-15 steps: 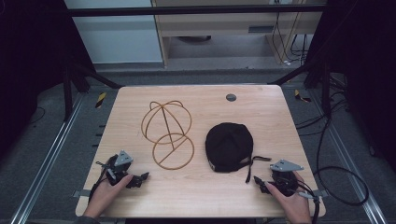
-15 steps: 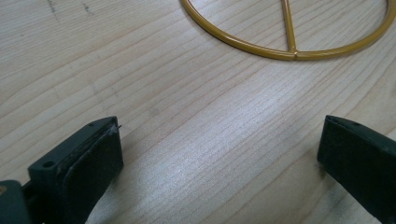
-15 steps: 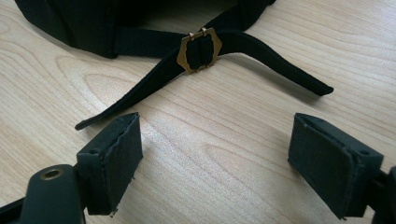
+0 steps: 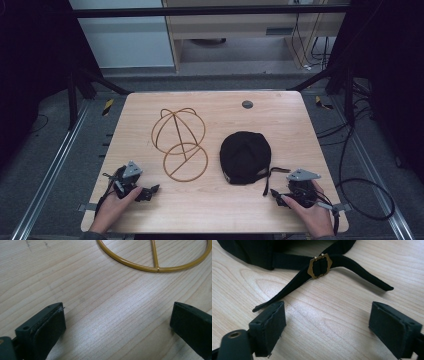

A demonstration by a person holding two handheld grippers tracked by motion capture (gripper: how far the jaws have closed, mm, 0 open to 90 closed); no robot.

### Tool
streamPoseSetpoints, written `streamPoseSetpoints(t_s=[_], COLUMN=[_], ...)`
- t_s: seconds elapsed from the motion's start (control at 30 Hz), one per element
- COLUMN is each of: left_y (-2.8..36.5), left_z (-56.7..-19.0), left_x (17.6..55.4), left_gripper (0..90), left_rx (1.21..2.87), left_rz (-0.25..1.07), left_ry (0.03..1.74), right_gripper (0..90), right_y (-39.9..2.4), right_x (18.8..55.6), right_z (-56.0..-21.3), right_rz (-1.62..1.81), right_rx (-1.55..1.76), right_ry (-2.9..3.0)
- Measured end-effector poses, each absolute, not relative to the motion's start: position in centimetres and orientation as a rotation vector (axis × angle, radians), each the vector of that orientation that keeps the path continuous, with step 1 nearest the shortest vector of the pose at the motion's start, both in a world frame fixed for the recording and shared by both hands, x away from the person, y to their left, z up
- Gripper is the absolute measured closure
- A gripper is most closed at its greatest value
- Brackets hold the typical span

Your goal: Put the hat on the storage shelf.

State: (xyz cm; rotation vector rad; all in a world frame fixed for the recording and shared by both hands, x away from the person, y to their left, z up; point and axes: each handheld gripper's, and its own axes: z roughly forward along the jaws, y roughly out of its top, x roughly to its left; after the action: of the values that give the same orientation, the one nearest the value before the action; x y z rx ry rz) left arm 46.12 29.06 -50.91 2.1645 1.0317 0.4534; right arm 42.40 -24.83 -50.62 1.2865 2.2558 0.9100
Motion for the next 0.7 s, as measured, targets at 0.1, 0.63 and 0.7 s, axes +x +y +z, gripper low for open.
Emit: streamPoseSetpoints(t_s=[0.1,0.63,0.7], left_y=[29.1,29.1,29.1], left_z=[-50.9,-50.9,-50.9], left_x=[46.1,46.1,46.1], left_gripper=[0.0,0.0,0.0], left_rx=[2.164,2.164,2.165], left_rz=[0.453,0.453,0.453], left_ry=[1.032,1.032,1.032], right_gripper=[11.2,9.9,10.0], right_y=[-24.3,-22.3,-22.1], right_x=[42.5,45.0,45.6], right_z=[-50.0,-44.9,-43.8], right_rz=[0.843,0.717,0.697], right_rx=[1.245,1.217,1.208], right_ry=[2.304,2.47,2.471])
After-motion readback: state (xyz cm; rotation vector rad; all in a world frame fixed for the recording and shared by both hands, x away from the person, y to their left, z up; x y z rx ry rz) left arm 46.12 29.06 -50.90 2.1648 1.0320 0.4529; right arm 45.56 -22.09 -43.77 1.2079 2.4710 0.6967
